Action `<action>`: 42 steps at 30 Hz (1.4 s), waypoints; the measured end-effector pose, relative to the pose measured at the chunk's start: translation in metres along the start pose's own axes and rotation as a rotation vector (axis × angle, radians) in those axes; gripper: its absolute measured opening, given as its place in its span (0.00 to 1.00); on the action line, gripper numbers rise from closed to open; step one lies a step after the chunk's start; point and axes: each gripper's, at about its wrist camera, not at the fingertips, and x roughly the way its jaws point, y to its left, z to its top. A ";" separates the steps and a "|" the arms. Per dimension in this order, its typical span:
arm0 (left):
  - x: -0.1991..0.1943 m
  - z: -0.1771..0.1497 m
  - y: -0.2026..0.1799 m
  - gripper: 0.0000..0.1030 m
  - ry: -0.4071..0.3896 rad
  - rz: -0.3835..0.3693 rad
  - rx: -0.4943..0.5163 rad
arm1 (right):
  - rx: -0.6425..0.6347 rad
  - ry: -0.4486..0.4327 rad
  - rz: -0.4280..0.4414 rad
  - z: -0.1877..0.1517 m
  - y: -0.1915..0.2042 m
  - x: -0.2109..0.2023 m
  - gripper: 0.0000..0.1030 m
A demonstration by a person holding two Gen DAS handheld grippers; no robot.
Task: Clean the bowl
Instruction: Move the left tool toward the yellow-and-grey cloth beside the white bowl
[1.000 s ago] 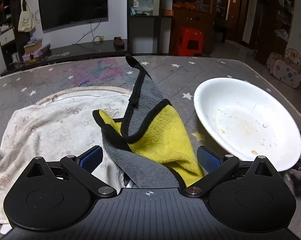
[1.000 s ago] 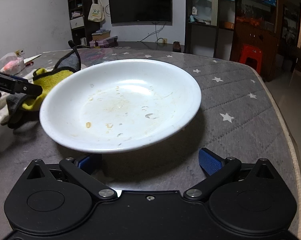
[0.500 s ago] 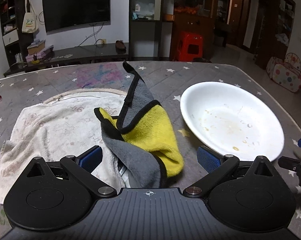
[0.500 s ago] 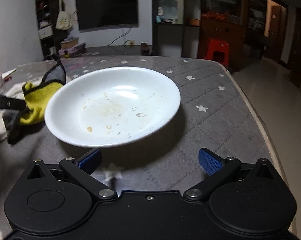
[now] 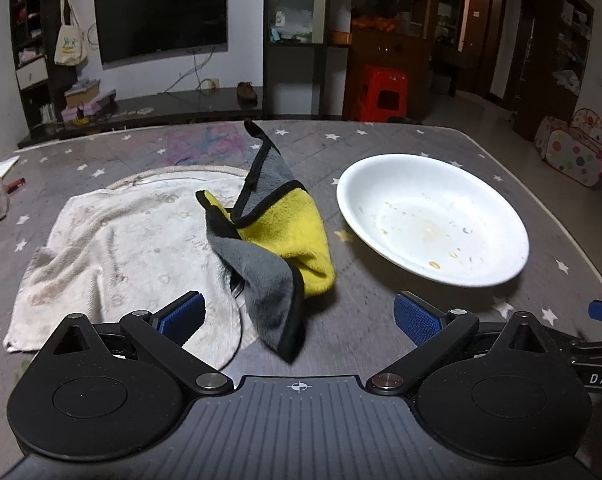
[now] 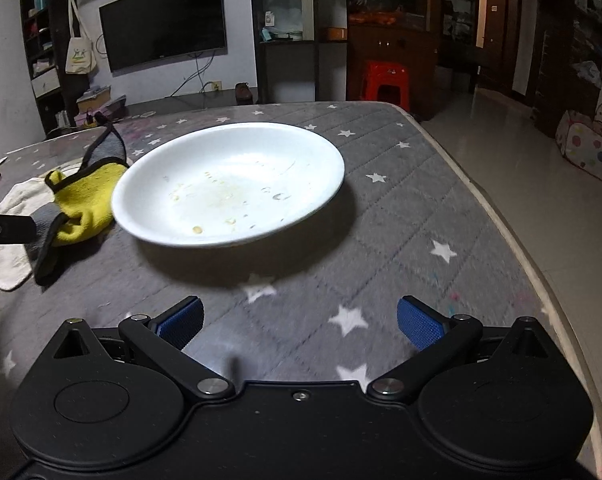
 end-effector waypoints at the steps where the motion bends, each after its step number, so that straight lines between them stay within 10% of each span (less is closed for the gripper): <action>1: -0.004 -0.002 -0.002 0.99 -0.002 0.001 0.002 | 0.003 -0.004 -0.004 -0.002 0.002 -0.004 1.00; 42: -0.086 -0.098 -0.042 0.99 0.003 0.022 -0.026 | -0.058 -0.060 0.014 -0.079 0.033 -0.085 1.00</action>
